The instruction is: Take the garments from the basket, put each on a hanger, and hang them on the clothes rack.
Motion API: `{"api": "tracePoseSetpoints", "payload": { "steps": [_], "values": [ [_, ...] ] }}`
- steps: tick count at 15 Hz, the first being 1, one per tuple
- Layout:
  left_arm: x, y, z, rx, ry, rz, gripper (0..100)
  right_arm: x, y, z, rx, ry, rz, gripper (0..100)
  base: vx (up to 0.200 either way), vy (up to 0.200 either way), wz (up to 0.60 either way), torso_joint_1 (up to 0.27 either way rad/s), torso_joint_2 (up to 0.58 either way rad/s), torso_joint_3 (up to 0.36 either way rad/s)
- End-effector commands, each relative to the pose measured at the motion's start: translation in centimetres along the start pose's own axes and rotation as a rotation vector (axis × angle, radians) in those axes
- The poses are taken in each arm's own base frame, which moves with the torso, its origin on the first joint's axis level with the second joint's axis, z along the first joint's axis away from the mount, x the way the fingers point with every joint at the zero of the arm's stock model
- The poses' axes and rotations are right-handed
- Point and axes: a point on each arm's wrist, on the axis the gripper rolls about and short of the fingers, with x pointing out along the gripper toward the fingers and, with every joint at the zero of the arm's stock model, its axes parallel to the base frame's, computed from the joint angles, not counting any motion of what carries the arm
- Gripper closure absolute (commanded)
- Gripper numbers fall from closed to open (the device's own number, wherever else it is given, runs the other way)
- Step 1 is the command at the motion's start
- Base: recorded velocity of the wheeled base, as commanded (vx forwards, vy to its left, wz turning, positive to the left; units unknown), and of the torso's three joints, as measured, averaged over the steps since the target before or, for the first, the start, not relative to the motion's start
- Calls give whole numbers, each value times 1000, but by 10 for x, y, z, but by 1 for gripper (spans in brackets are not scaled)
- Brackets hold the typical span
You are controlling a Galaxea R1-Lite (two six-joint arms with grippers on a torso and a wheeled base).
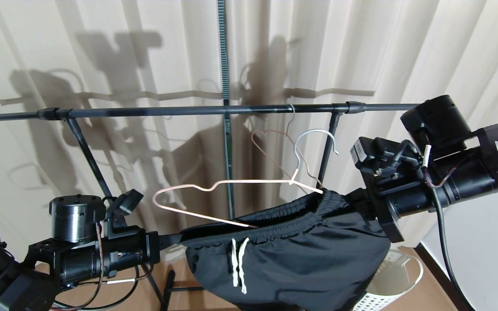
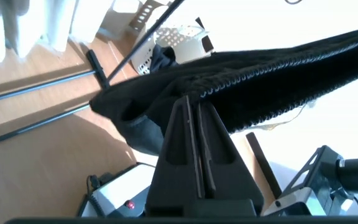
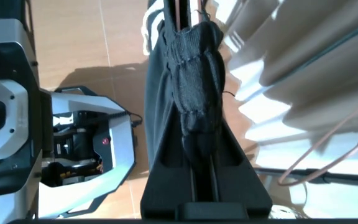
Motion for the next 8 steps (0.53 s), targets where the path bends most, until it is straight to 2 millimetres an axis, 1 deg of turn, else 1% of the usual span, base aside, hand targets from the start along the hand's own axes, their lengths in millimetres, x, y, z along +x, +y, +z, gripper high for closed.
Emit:
{"api": "tracePoseSetpoints", "payload": {
  "steps": [1, 4, 8],
  "values": [
    [-5, -2, 4, 16, -25, 1, 100, 3, 0, -4, 6, 22, -7, 100, 0, 0, 0, 0, 0, 0],
    [-8, -5, 6, 40, -37, -2, 100, 13, 1, -16, -5, 67, -69, 100, 0, 0, 0, 0, 0, 0],
    [-16, -11, 12, 65, -72, -9, 100, 22, 3, -26, 4, 129, -92, 100, 0, 0, 0, 0, 0, 0]
  ]
}}
